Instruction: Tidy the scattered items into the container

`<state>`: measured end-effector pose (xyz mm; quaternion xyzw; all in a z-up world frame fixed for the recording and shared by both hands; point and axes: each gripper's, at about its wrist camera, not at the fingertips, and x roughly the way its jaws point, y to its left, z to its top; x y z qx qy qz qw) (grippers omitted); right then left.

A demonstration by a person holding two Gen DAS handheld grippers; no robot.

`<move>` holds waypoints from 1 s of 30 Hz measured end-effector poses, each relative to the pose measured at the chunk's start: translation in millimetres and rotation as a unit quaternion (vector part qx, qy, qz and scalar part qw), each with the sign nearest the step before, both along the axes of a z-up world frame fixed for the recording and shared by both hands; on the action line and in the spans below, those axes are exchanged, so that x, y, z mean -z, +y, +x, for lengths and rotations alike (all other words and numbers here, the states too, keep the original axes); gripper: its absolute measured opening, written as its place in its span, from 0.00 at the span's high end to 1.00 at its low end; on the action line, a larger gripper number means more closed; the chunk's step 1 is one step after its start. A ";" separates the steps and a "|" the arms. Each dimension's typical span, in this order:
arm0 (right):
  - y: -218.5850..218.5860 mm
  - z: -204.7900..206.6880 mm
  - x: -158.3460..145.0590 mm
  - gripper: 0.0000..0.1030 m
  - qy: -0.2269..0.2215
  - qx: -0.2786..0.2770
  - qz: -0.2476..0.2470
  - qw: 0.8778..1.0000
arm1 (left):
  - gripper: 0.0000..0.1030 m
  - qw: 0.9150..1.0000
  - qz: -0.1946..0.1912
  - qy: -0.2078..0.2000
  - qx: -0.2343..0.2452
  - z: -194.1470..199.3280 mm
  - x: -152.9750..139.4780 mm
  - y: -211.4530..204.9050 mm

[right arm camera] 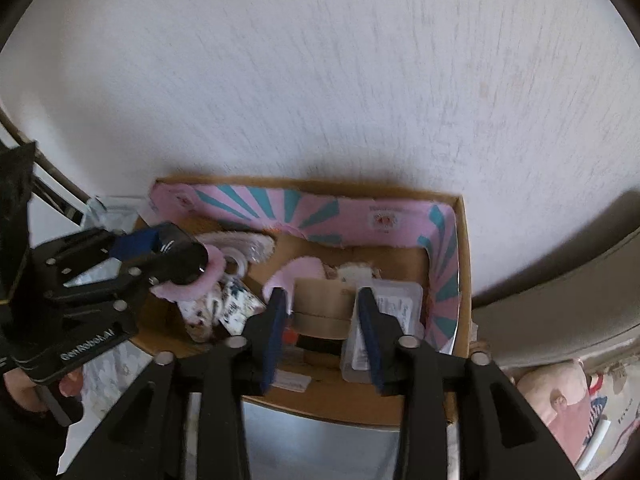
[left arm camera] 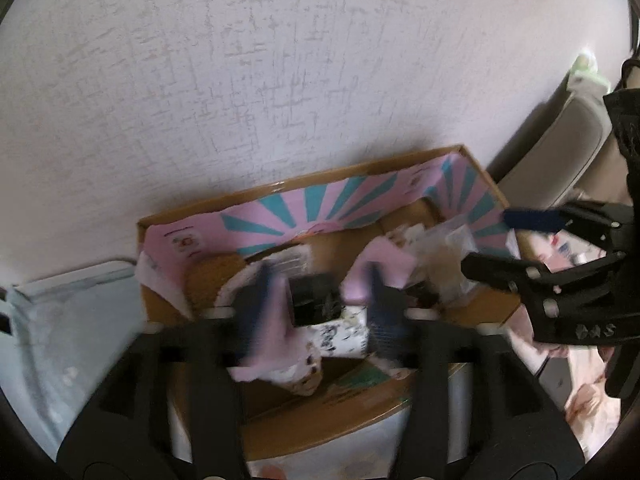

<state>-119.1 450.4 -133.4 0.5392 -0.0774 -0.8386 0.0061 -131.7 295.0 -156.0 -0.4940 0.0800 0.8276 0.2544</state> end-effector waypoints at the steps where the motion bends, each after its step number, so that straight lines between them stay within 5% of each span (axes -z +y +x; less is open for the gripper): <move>1: 1.5 -0.1 2.9 0.32 -0.007 0.005 0.004 1.000 | 0.00 1.000 -0.013 0.012 -0.008 1.3 -1.7 -1.6; 12: -12.4 19.9 -1.6 0.24 -0.017 0.025 0.060 0.998 | 0.00 0.998 -0.007 0.017 -0.054 15.7 -33.8 -42.0; 30: -52.9 39.1 -31.3 0.24 0.014 0.049 0.058 0.997 | 0.01 0.997 0.003 0.040 -0.069 36.7 -59.7 -66.3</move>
